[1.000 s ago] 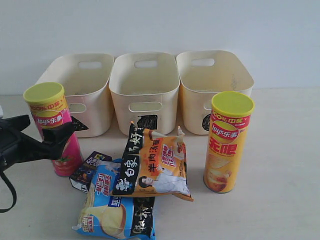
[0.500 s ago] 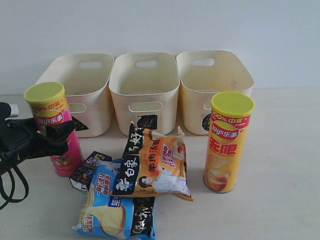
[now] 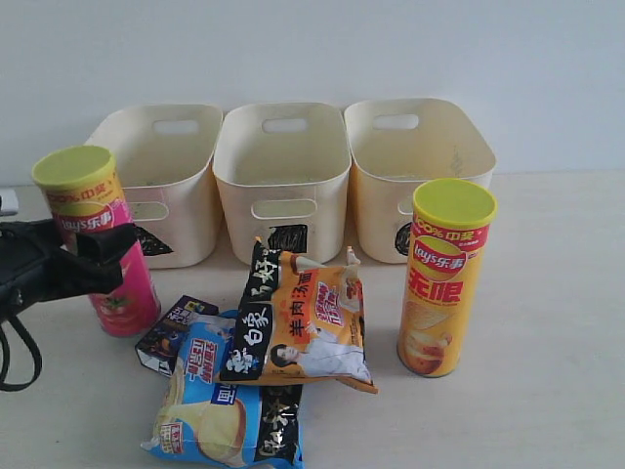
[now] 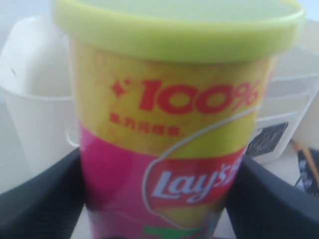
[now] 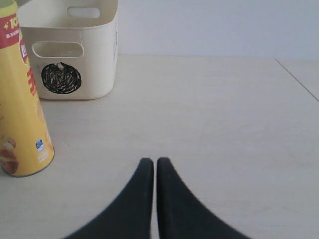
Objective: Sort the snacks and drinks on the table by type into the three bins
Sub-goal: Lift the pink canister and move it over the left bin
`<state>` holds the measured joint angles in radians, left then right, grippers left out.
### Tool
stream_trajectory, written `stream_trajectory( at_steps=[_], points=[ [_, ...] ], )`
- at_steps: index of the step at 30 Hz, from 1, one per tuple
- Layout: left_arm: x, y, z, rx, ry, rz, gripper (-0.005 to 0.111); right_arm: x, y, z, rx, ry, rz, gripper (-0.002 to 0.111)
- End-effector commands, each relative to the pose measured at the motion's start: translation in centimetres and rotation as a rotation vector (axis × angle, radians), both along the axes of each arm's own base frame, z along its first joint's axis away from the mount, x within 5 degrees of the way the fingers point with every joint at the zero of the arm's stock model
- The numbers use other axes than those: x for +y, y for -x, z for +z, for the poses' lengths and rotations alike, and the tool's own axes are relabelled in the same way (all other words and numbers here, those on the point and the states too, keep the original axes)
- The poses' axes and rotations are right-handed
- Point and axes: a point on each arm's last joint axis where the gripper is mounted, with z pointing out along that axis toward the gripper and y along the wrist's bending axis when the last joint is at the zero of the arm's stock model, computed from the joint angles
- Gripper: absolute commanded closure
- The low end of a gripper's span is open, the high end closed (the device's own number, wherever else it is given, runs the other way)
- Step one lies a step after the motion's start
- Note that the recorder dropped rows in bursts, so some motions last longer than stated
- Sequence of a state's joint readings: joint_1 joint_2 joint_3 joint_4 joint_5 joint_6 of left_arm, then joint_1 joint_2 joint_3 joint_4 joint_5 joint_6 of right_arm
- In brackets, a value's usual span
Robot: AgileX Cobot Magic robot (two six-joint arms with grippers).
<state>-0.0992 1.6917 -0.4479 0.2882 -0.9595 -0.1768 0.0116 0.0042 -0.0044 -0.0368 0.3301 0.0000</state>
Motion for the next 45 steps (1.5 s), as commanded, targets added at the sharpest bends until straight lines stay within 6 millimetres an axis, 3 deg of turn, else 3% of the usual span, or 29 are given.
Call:
stream_trajectory(
  at_steps=[1,10,18,23,27,33,37,43,45],
  points=[
    [0.1,0.8,2.5,-0.024,0.042,0.024,0.102,0.0,0.0,-0.1,-0.008,-0.001,-0.002,0.108],
    [0.4,1.7,8.9,-0.08,0.12,0.059,0.102,0.0,0.0,-0.1,-0.008,-0.001,-0.002,0.108],
    [0.6,-1.1,15.2,-0.086,0.064,0.1,0.102,0.0,0.0,-0.1,-0.008,-0.001,-0.002,0.108],
    [0.7,-3.7,17.4,-0.064,-0.02,0.135,0.102,0.0,0.0,-0.1,-0.008,-0.001,-0.002,0.108],
    [0.6,-6.5,17.3,-0.018,-0.084,0.154,0.102,0.0,0.0,-0.1,-0.008,-0.001,-0.002,0.108],
    [-1.3,-13.7,16.4,-0.011,-0.135,0.132,0.102,0.0,0.0,-0.1,-0.008,-0.001,-0.002,0.108],
    [-2.2,-18.7,13.5,-0.041,-0.144,0.093,0.102,0.0,0.0,-0.1,-0.008,-0.001,-0.002,0.108],
    [-3.2,-23.0,8.0,-0.026,-0.131,0.054,0.102,0.0,0.0,-0.1,-0.008,-0.001,-0.002,0.108],
    [-3.3,-23.6,7.0,-0.014,-0.133,0.053,0.102,0.0,0.0,-0.1,-0.008,-0.001,-0.002,0.108]
  ],
)
